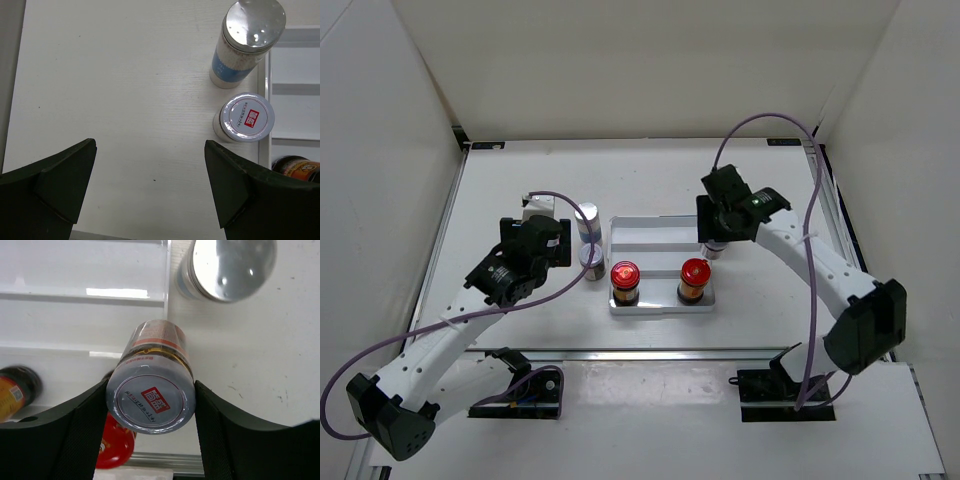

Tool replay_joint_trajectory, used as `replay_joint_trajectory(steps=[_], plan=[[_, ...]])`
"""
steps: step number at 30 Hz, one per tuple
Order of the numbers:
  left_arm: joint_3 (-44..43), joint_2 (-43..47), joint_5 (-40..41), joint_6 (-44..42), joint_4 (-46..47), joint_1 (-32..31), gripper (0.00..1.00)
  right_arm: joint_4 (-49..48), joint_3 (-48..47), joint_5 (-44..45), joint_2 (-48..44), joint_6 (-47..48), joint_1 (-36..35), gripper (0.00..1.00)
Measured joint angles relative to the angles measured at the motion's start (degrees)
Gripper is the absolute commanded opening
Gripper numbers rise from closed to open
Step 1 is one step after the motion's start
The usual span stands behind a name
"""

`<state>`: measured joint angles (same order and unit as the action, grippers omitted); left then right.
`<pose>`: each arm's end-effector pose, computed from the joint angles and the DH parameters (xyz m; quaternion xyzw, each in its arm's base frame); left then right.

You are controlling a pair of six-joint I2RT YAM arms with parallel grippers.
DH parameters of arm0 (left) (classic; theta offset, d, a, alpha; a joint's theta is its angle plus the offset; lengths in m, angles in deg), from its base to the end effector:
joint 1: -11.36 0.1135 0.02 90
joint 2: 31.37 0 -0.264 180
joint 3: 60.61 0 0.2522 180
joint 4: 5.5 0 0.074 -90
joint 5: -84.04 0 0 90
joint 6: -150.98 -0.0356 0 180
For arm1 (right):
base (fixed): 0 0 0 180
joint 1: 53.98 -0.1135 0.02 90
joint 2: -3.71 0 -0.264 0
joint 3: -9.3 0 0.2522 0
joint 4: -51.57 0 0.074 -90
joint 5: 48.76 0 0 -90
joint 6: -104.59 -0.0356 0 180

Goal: Organize the condiment bottles

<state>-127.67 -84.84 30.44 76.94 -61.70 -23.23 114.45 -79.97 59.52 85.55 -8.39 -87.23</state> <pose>0.1631 -0.0868 0.3154 0.0169 0.8787 0.0956 0.4673 0.2518 0.1517 0.3187 -0.0374 0.9432 0.0044 0.3301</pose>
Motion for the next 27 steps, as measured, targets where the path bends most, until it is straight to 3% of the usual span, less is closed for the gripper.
replay_joint_trajectory(steps=[17,19,21,23,25,27], plan=[[0.00,0.07,-0.02,0.02,0.00,-0.02,1.00,-6.23,-3.34,-5.86,14.60,0.02,-0.63,0.00],[0.00,0.07,-0.02,0.00,-0.02,0.00,1.00,-6.95,-3.04,-6.23,15.15,-0.24,-0.63,0.04],[0.00,0.07,-0.02,0.00,0.04,-0.02,1.00,-7.48,-2.58,-6.49,15.87,-0.48,-0.63,0.12],[0.00,0.07,-0.02,0.00,0.02,0.00,1.00,-7.65,-2.38,-6.54,16.87,-0.55,-0.63,0.34],[0.00,0.07,0.00,0.00,0.02,-0.02,1.00,-7.85,-2.29,-6.67,17.66,-0.59,-0.63,0.63],[0.00,0.07,0.02,0.00,0.02,0.00,1.00,-8.44,-2.29,-6.86,17.66,-0.68,-0.59,0.77]])
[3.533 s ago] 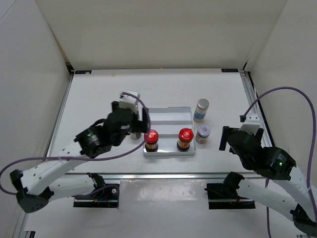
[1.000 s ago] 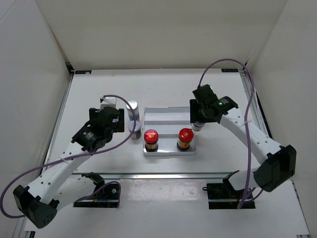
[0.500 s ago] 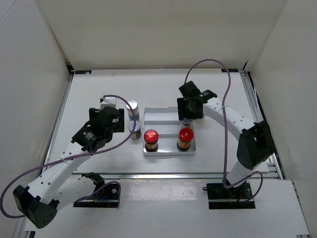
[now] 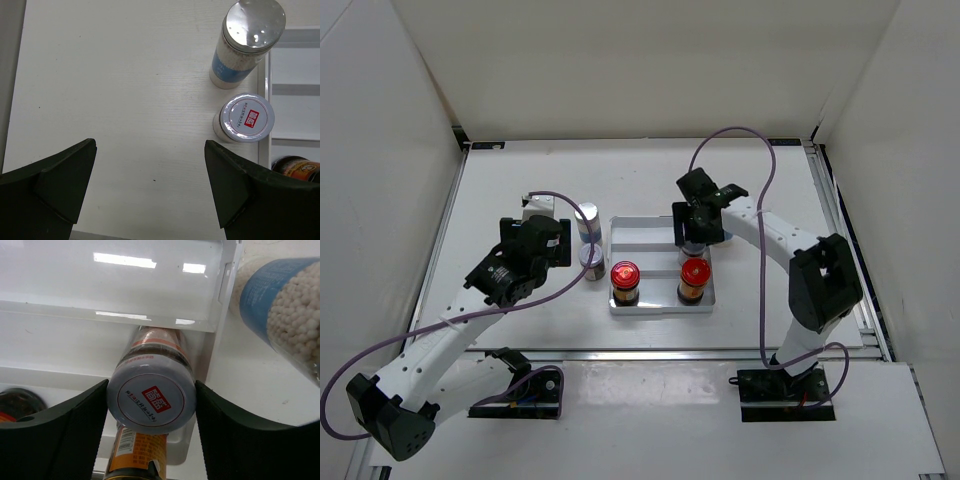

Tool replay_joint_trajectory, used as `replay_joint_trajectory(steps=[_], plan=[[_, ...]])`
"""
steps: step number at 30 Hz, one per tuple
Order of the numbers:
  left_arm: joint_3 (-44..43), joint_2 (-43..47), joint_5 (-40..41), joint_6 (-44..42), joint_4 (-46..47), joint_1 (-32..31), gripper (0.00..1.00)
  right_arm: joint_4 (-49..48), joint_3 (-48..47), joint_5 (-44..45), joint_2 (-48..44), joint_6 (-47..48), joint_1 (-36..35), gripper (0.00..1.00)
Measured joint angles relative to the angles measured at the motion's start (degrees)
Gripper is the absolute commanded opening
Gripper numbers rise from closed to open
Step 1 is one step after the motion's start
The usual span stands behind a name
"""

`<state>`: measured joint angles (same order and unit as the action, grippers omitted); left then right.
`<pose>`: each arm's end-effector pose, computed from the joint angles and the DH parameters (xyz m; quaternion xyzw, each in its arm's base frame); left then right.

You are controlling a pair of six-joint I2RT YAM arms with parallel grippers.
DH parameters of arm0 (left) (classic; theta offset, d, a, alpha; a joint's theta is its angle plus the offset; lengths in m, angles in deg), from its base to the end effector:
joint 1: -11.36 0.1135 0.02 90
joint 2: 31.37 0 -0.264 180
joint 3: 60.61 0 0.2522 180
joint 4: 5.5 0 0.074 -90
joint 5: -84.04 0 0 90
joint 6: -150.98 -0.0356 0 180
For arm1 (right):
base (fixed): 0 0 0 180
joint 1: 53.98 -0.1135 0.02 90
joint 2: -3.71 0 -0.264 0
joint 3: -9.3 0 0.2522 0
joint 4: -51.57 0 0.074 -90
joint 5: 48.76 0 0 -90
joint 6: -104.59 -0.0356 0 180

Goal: Organize the condiment bottles

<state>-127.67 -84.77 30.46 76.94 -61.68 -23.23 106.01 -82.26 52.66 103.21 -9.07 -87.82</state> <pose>0.1629 -0.0867 0.3156 0.0166 0.8784 0.0954 0.4680 0.3061 0.1968 0.2426 -0.0621 0.9646 0.0295 0.2547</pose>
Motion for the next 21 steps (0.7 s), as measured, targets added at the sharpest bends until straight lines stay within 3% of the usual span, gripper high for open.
replay_joint_trajectory(steps=[1,4,10,17,21], plan=[[0.00,0.00,0.00,0.00,0.00,0.00,1.00,-0.20,0.00,-0.02,0.00,-0.04,0.09,0.89],[0.00,0.04,0.00,-0.02,0.04,0.00,1.00,0.00,-0.24,0.52,-0.04,0.02,0.11,1.00],[0.42,1.44,-0.59,-0.46,1.81,0.00,1.00,6.21,-5.11,4.70,-2.69,1.46,0.11,1.00],[0.61,-0.57,-3.69,-1.09,3.39,0.00,1.00,11.85,-4.52,12.87,-21.79,4.76,0.11,1.00],[-1.66,-8.00,-8.76,1.53,1.90,0.00,1.00,14.49,3.23,20.76,-32.70,5.14,0.09,1.00]])
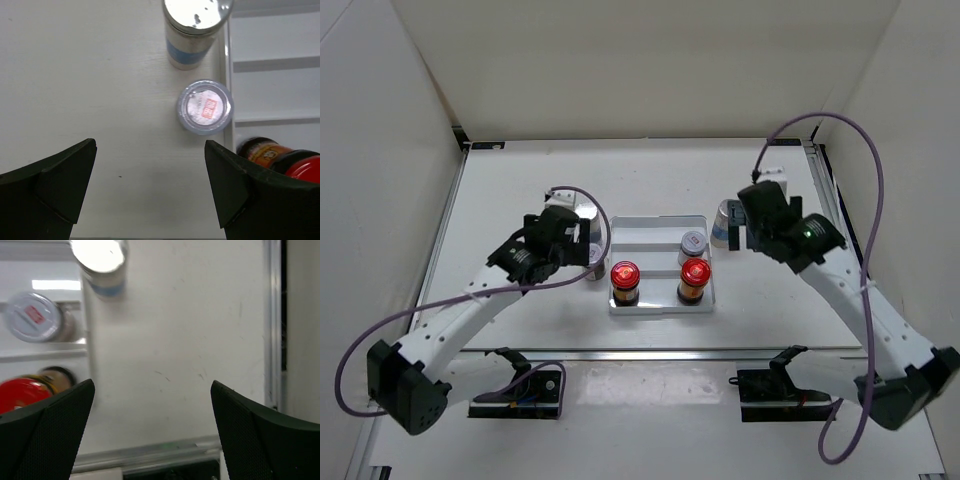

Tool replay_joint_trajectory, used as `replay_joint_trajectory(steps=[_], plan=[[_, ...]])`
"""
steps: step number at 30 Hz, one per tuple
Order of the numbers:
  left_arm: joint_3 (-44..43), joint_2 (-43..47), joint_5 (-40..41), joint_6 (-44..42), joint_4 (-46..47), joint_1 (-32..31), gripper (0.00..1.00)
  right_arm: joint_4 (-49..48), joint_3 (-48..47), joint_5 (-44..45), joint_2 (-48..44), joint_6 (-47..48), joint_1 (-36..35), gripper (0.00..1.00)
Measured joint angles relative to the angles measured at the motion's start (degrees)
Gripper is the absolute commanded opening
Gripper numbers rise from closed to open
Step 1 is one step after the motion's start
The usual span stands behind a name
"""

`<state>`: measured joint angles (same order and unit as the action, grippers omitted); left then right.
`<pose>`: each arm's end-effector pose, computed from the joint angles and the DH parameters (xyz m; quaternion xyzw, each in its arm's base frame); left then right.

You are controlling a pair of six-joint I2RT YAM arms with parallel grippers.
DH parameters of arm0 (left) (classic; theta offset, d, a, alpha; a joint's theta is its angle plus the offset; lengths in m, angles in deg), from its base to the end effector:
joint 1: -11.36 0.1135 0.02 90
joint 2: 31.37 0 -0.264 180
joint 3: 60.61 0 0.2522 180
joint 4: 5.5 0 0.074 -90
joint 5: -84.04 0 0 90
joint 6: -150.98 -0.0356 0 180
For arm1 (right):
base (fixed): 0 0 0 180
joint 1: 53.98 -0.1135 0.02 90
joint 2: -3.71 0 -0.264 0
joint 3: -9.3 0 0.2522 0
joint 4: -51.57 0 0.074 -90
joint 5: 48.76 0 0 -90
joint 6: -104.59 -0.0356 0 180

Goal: Organize the condiment bottles

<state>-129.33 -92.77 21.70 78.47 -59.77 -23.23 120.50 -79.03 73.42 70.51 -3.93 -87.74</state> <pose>0.1870 -0.1089 0.3003 0.0476 0.9063 0.0434 0.4177 0.1943 0.1071 0.3721 -0.0189 0.9006 -0.0780 0.4271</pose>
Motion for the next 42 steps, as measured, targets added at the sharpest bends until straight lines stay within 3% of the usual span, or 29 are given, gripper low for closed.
replay_joint_trajectory(steps=[8,21,27,42], plan=[[-4.46,-13.05,-8.48,7.54,0.44,-0.04,1.00,2.19,13.81,6.25,-12.20,0.39,0.15,1.00],[-11.17,-26.08,-12.33,12.35,3.13,-0.52,0.98,6.43,18.05,6.21,-17.66,-5.44,0.15,1.00],[-12.31,-27.12,-11.96,14.25,3.52,-0.57,0.95,6.32,18.10,5.97,-12.70,-5.49,0.15,1.00],[-11.91,-20.31,-6.97,17.49,1.49,-1.66,0.97,6.32,18.10,5.53,-14.27,-5.49,0.15,1.00]])
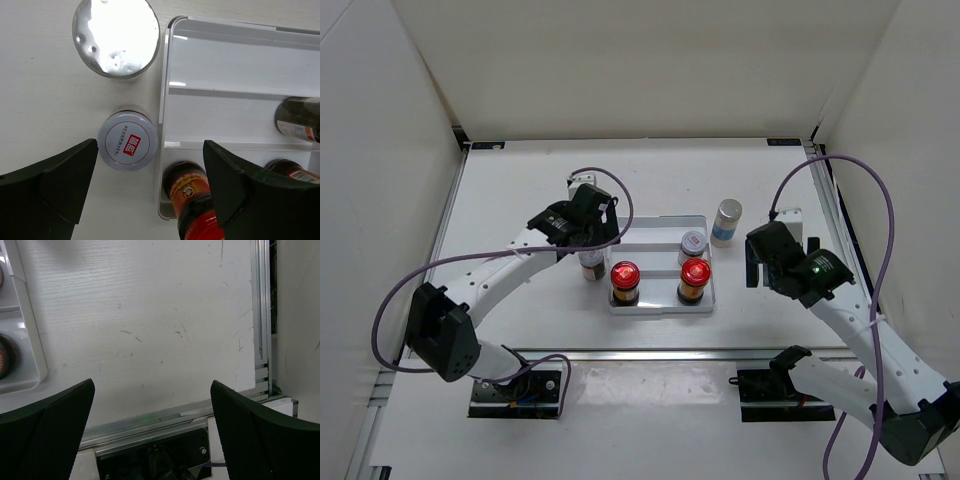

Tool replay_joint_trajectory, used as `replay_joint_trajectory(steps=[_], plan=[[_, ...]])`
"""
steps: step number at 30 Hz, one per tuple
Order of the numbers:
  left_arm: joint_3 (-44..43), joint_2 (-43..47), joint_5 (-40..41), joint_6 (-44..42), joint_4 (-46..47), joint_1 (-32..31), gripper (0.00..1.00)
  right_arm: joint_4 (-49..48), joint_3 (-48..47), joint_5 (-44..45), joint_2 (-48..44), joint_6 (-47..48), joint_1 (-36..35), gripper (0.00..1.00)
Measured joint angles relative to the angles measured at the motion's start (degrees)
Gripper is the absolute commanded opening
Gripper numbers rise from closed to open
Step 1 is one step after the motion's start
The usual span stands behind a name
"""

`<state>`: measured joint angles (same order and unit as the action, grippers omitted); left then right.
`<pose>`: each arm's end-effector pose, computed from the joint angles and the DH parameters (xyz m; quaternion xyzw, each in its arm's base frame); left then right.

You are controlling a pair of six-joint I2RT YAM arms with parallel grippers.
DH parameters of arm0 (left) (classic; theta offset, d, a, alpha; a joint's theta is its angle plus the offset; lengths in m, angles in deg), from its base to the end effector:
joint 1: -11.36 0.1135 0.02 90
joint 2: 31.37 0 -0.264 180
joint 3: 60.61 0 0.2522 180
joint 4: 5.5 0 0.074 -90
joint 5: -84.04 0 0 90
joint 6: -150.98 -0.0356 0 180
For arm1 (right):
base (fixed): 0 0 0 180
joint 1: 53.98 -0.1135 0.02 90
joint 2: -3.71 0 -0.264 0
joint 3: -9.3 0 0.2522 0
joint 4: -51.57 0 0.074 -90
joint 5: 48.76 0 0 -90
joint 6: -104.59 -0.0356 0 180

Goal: Organize the condiment bottles

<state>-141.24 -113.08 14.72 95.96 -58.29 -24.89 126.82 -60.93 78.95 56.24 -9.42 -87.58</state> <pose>0.2472 -0.1657 0.2833 -0.0453 0.9358 -0.0389 0.3474 0.1407 0.0673 0.3135 0.0140 0.9130 -0.1445 0.3812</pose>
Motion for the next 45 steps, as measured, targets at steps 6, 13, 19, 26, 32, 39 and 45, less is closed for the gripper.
replay_joint_trajectory(steps=[6,13,19,26,32,39,45], plan=[[0.94,-1.40,1.27,0.17,0.00,0.31,0.97,0.00,0.00,-0.04,0.48,0.00,0.00,1.00],[3.06,-7.04,1.25,1.05,-0.37,1.75,0.89,0.00,0.00,-0.07,0.72,0.00,0.00,1.00],[3.54,-7.52,0.70,1.44,0.37,2.40,0.62,-0.02,0.00,-0.20,1.49,0.00,0.00,1.00],[3.50,-7.19,0.02,1.31,0.00,2.38,0.29,-0.02,0.00,-0.20,1.53,0.00,0.00,1.00],[-0.55,-6.47,0.61,0.66,-3.45,-0.24,0.23,-0.02,0.00,-0.22,1.53,0.00,0.00,1.00],[-9.18,-6.84,2.49,-0.46,-5.11,-3.08,0.23,-0.02,0.00,-0.22,1.53,0.00,0.00,1.00],[-13.86,-10.99,2.01,-0.35,-2.29,-4.63,0.23,0.00,0.00,-0.22,1.53,0.00,0.00,1.00]])
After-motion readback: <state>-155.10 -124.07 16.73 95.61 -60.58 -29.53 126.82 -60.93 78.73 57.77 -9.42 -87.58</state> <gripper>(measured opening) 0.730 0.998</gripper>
